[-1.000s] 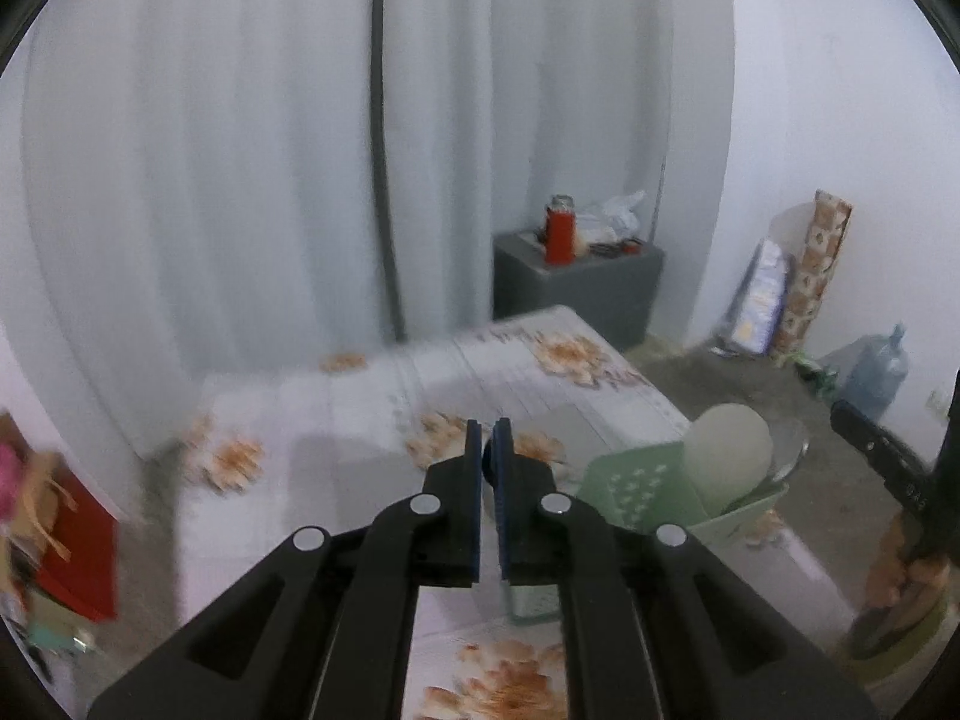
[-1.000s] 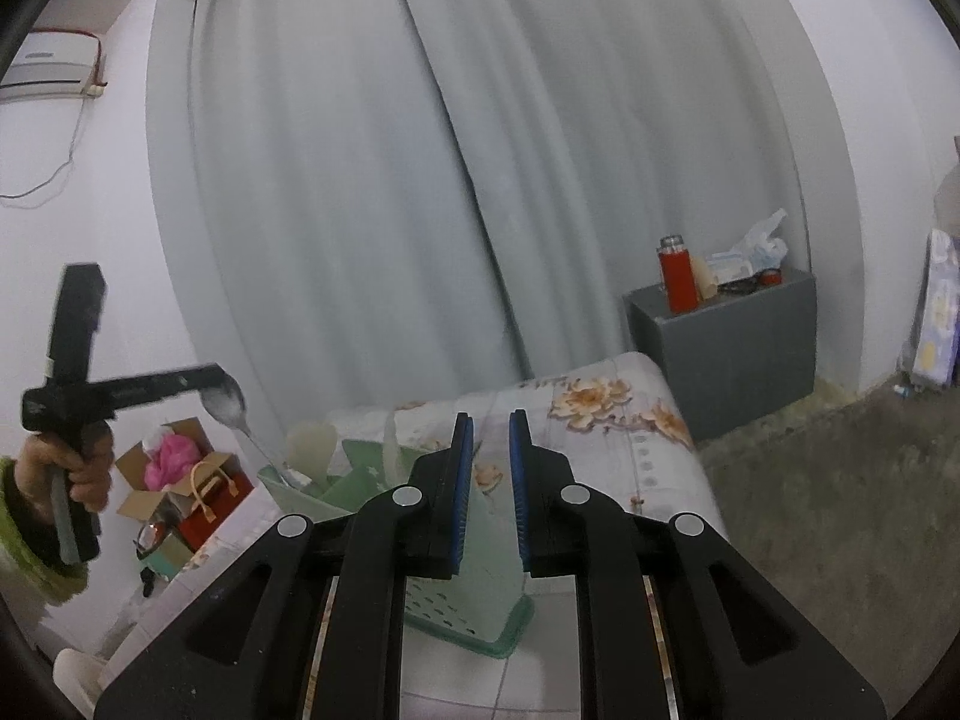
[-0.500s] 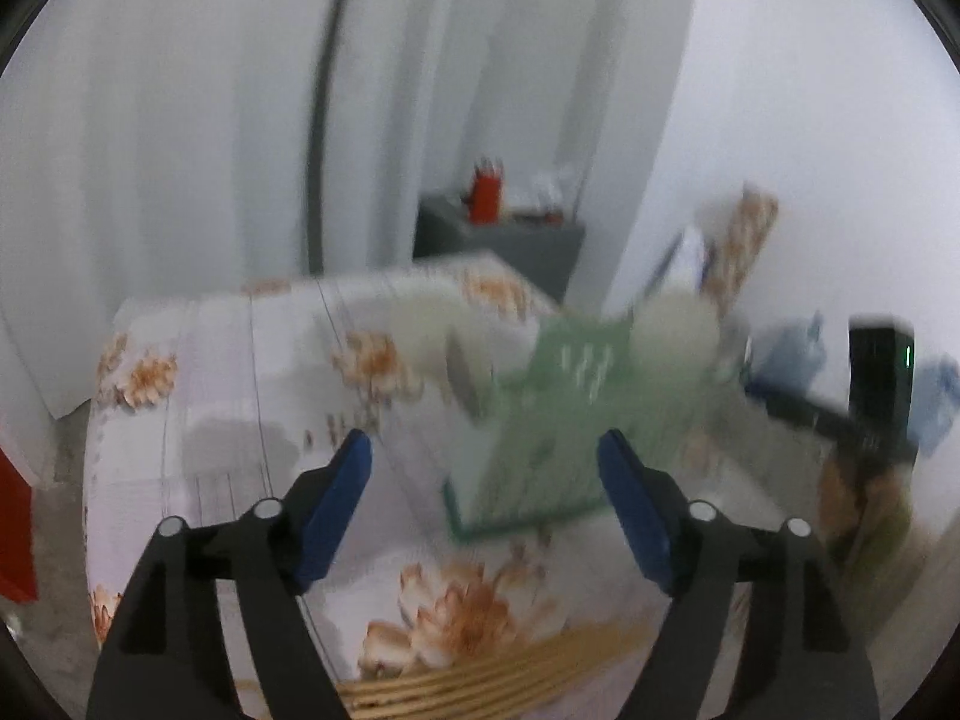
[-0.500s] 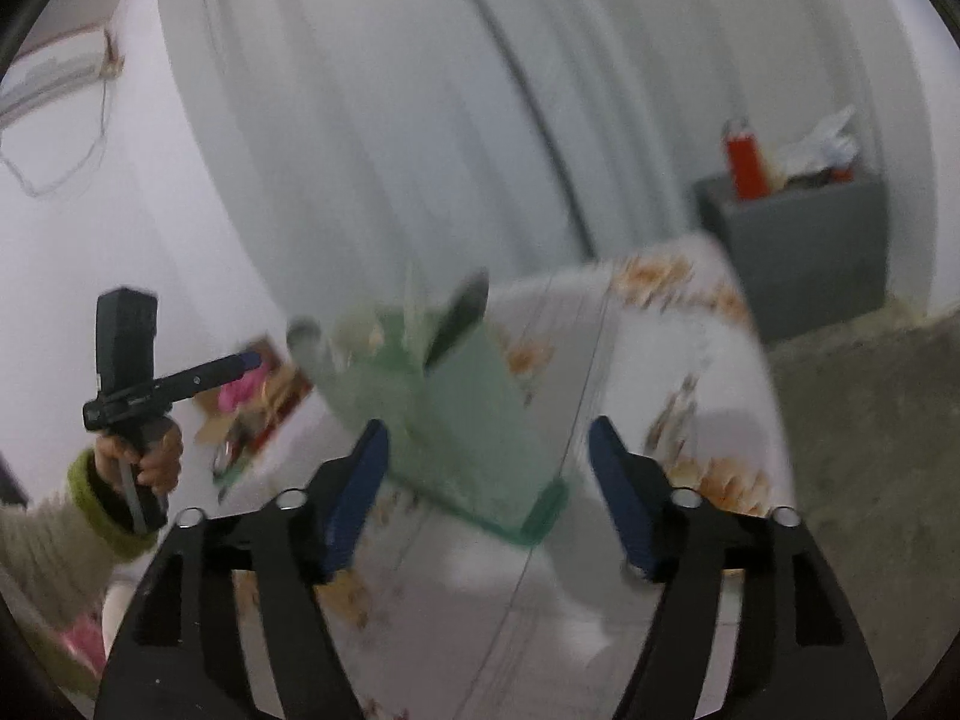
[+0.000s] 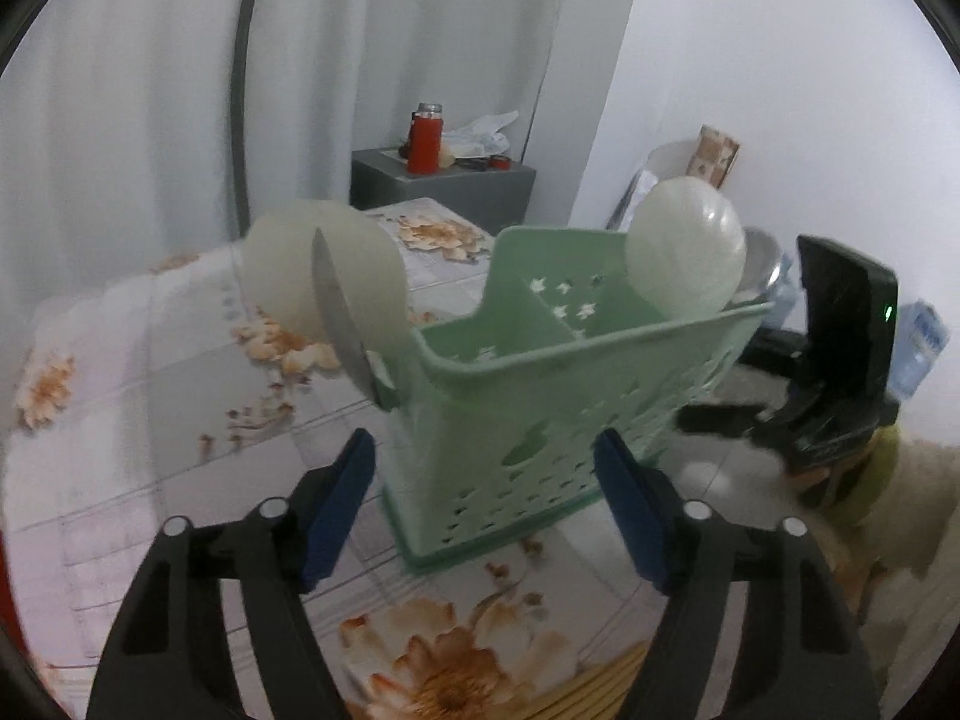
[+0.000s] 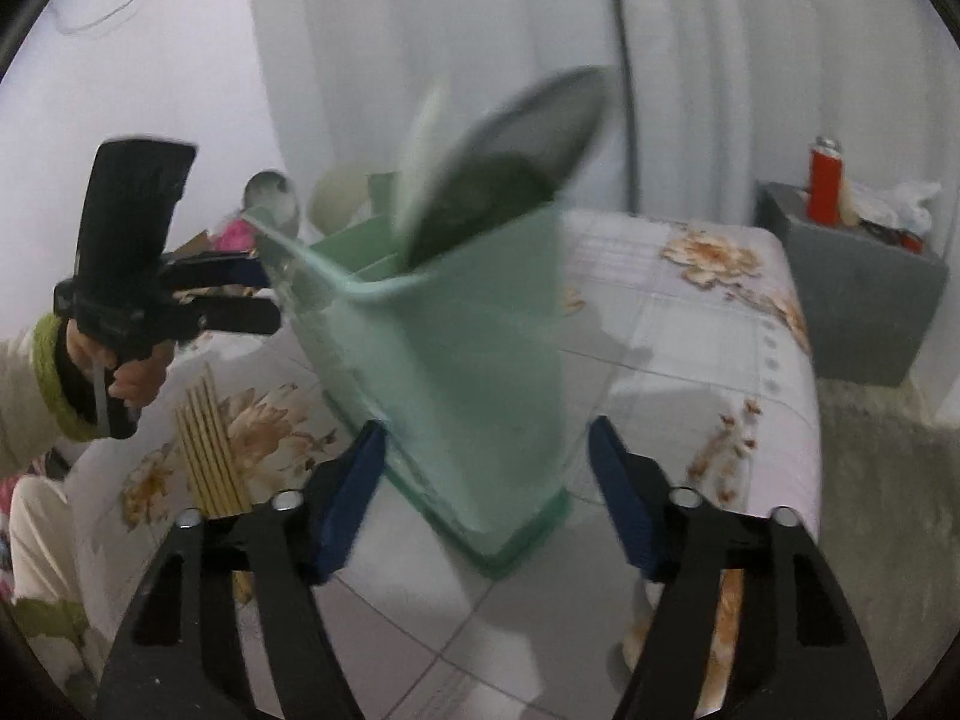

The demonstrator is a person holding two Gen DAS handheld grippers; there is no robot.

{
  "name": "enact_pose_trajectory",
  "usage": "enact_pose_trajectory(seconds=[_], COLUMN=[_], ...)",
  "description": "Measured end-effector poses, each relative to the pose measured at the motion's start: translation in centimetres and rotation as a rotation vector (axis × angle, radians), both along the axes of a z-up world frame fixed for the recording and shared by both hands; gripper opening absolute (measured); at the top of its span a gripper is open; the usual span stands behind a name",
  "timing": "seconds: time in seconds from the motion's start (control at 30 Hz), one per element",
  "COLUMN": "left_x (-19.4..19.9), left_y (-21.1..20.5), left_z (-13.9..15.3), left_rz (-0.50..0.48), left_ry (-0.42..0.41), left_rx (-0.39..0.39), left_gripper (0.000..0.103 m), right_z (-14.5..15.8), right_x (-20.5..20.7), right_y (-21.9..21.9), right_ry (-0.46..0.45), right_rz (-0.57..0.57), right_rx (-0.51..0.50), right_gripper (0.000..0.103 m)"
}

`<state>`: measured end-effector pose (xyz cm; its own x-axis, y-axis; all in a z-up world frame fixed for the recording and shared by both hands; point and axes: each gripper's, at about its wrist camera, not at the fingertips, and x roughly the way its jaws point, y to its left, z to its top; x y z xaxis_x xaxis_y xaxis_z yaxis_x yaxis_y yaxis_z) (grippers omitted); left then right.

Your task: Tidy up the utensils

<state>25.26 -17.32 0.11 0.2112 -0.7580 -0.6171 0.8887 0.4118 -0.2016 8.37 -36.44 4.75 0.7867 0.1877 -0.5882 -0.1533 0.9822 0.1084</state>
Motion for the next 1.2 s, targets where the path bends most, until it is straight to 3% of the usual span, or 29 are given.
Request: enact_pose_trajectory(seconds=[0.27,0.47,0.83,1.2], left_x=[0.4,-0.3,-4.5,-7.0], left_y=[2.0,6.8,14.2,17.0], left_z=[-0.1,0.1,0.0,-0.7], left_rz=[0.082,0.182,0.366,0.45], left_ry=[0.023,0.014,0.023,0.061], left_rx=[-0.024,-0.022,-0.047,-0.116], left_gripper=[0.069,0.069,0.069,0.069], right_z=[0.2,0.2,0.0,-0.2], right_x=[1.5,2.9,2.6,2.0], right_y=[2.0,5.3,10.4,11.7], right_ry=[0.021,0.03,0.056,0.051], right_rz=[0.021,0.096,0.258,0.294], right_rx=[-0.034,-0.029,0.012,0.009], right_gripper=[0.059,0.059,0.051,0.052])
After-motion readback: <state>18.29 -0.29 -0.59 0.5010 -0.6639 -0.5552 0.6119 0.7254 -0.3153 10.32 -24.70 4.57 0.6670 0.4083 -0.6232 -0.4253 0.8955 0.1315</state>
